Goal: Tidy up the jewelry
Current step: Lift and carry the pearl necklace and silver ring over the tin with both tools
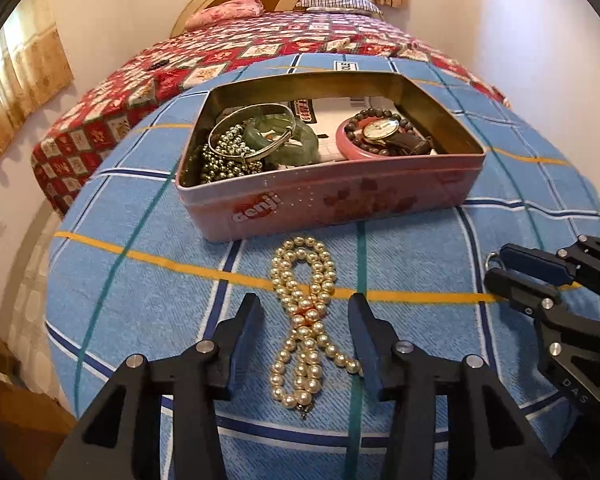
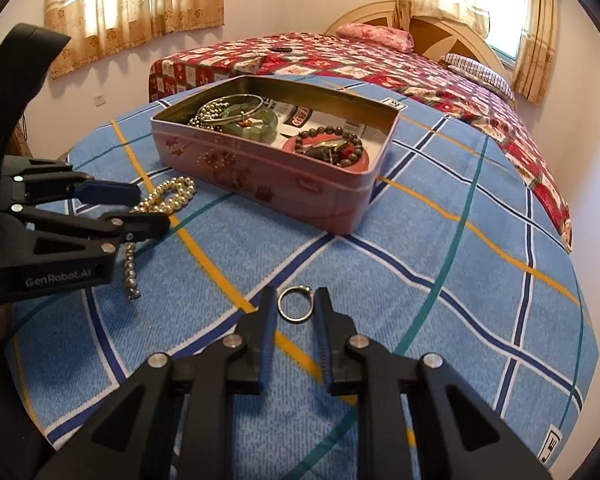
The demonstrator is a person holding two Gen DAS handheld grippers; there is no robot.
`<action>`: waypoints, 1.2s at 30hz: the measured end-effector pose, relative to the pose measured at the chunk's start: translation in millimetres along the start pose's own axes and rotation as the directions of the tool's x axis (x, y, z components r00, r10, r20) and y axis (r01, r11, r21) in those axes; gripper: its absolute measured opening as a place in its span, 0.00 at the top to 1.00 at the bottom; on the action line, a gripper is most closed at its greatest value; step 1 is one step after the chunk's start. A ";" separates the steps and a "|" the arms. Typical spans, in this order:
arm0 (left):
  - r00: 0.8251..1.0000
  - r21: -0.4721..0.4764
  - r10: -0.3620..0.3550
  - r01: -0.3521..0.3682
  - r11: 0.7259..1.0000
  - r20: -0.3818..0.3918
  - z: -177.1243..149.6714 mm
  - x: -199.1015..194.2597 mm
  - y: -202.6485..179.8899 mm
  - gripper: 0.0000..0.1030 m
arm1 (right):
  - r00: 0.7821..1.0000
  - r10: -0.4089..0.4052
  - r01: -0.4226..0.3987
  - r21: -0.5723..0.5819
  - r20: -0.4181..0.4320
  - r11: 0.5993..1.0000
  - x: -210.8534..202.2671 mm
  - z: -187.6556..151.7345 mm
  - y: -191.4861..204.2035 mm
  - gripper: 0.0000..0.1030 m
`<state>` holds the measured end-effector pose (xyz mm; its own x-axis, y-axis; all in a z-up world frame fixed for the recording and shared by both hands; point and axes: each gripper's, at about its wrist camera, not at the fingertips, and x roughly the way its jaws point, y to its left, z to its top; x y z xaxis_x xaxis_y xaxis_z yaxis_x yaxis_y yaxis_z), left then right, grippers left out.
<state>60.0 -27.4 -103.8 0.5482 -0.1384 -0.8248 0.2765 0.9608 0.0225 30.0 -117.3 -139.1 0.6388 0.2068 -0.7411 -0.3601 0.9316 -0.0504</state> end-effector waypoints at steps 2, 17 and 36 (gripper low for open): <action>1.000 0.000 -0.003 0.003 1.000 0.001 -0.1 0.1 0.6 0.65 | 1.000 -0.001 0.001 -0.004 0.010 1.000 -1.2 -0.1 0.8 0.80; 0.993 0.061 0.000 -0.007 0.998 0.117 17.9 -54.4 0.0 0.90 | 0.992 -0.034 0.038 -0.028 0.119 0.999 -28.9 10.4 0.2 0.80; 0.977 0.113 0.035 -0.060 0.992 0.212 53.3 -82.6 2.1 0.95 | 0.978 -0.047 0.056 -0.038 0.205 0.998 -48.3 35.8 -13.3 0.80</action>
<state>57.4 -26.8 -5.4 0.7127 -0.1524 -0.6847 0.3302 0.9341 0.1358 28.3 -129.0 -78.7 0.7809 0.2192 -0.5849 -0.3490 0.9297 -0.1175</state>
